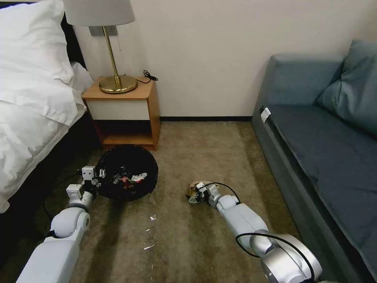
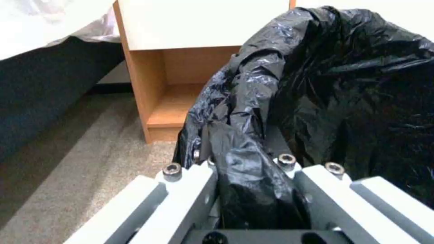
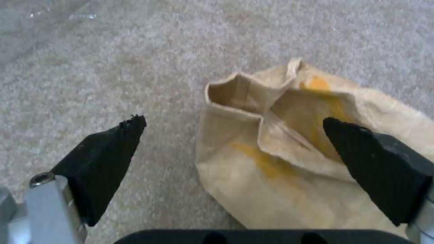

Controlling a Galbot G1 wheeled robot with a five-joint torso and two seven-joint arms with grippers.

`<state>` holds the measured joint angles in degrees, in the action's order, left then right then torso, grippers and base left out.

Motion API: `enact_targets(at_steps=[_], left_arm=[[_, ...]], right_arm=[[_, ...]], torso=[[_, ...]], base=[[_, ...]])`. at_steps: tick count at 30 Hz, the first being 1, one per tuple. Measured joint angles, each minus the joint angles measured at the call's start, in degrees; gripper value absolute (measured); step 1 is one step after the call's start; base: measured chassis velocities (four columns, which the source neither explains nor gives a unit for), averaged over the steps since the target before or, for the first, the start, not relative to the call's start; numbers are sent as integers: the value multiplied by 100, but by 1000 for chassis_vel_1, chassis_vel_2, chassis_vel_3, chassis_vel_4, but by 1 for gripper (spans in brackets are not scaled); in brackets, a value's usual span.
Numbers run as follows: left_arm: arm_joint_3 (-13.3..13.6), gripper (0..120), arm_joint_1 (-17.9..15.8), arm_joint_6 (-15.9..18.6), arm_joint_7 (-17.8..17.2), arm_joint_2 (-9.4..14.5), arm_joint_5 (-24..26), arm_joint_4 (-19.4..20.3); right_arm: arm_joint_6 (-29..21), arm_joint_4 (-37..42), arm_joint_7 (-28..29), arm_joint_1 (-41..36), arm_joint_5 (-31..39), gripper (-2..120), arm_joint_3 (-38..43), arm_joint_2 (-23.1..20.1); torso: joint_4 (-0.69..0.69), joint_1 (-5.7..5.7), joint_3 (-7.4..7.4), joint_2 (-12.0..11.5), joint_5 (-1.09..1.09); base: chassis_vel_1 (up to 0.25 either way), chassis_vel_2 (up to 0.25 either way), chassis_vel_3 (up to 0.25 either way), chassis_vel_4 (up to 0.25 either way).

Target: Pick up the trash bin, then pick up the garbage on the floor and place it into the trash bin.

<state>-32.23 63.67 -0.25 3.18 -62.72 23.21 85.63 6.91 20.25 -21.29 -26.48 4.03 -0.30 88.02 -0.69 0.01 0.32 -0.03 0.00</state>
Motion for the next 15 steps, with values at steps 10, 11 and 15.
enact_targets(at_steps=[10,11,15], left_arm=[[-26,4,21,-26,12,-6,14,-13],[-26,4,21,-26,12,-5,22,-11],[-37,4,21,-26,12,-4,35,-1]], right_arm=[[38,-74,-5,7,-2,100,70,112],[45,-108,-13,42,-4,100,91,167],[30,-183,-36,112,-11,100,174,281]], torso=[[-1,0,0,0,0],[0,0,0,0,0],[1,0,0,1,0]], base=[[0,0,0,0],[0,0,0,0],[0,0,0,0]])
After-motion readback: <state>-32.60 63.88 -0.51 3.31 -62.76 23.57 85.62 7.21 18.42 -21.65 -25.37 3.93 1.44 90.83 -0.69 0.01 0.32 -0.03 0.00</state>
